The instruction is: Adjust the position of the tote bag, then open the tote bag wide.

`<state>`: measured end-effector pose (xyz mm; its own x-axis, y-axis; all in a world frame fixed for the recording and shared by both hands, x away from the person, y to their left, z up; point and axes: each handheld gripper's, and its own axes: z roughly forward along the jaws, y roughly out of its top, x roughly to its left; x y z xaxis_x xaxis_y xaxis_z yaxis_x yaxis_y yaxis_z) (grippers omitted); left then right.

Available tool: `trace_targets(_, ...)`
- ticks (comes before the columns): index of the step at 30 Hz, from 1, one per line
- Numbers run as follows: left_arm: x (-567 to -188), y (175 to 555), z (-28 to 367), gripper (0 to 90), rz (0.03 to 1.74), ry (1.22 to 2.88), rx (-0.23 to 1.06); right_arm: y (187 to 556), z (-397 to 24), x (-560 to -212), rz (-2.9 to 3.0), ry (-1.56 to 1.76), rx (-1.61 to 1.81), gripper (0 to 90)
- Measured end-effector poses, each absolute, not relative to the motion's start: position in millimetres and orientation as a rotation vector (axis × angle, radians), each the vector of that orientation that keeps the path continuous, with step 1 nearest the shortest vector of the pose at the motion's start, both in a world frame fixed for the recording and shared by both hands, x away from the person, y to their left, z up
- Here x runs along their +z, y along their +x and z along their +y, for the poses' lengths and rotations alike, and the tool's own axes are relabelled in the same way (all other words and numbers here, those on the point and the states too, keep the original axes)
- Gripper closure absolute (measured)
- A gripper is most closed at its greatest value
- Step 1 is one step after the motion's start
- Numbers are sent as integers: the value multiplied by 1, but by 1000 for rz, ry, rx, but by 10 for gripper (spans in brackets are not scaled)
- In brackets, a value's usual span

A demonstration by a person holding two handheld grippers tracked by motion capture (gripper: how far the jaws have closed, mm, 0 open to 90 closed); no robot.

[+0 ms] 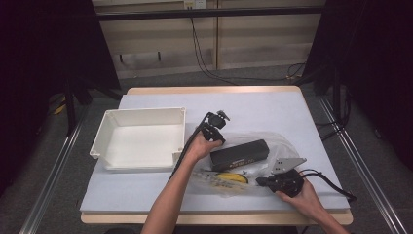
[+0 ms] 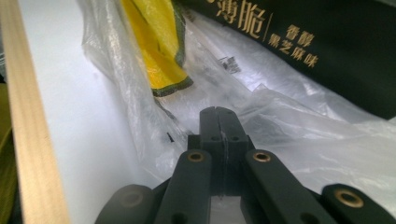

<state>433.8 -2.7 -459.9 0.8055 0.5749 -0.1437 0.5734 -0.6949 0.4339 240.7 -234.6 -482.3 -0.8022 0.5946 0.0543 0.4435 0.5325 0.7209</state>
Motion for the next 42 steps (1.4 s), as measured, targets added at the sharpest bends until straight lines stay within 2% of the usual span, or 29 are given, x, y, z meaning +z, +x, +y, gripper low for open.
trace_targets(5,-460,432,-4,900,850,2523,18,236,-236,-483,2560,888,1134,891)
trace_targets(6,-459,433,-3,900,854,2527,10,236,-236,-482,2546,885,1131,844)
trace_targets(9,-459,429,-4,900,855,2520,23,238,-239,-479,2496,900,1156,781)
trace_targets(17,-443,414,0,737,767,2460,60,234,-250,-465,2354,935,1280,630)
trace_targets(19,-434,405,-4,723,693,2449,77,231,-252,-462,2337,936,1290,600)
trace_targets(30,-410,378,13,651,556,2389,126,213,-280,-454,2187,1005,1382,461)
trace_targets(42,-406,354,39,597,441,2362,152,188,-296,-453,2099,1064,1360,331)
